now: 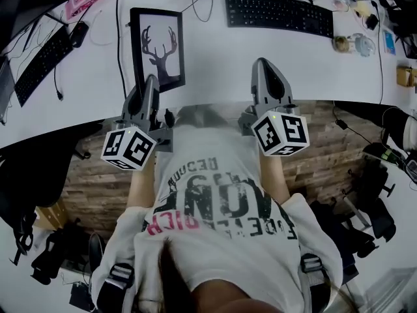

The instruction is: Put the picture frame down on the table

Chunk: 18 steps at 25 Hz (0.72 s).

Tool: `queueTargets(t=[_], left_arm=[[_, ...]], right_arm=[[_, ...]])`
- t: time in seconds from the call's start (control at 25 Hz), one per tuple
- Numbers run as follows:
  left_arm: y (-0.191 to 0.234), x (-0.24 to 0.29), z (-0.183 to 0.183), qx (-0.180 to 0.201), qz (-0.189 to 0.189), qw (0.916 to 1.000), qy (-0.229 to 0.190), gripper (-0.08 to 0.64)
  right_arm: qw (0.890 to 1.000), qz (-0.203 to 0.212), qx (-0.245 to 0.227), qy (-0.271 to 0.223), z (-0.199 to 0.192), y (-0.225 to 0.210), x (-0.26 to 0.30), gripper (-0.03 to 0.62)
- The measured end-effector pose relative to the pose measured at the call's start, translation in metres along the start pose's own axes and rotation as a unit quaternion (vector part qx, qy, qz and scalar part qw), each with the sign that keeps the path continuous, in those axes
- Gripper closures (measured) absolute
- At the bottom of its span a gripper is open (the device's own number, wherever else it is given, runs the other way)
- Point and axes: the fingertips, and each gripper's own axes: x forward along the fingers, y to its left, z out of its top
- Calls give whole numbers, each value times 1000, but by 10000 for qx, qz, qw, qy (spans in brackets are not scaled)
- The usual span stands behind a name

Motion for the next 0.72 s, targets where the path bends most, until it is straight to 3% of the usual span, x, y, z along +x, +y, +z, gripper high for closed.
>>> queueTargets(t=[0.72], left_arm=[[22,36,-60,-75,48,9969,776,534]], right_arm=[[9993,-95,178,314,-33,0,6,591]])
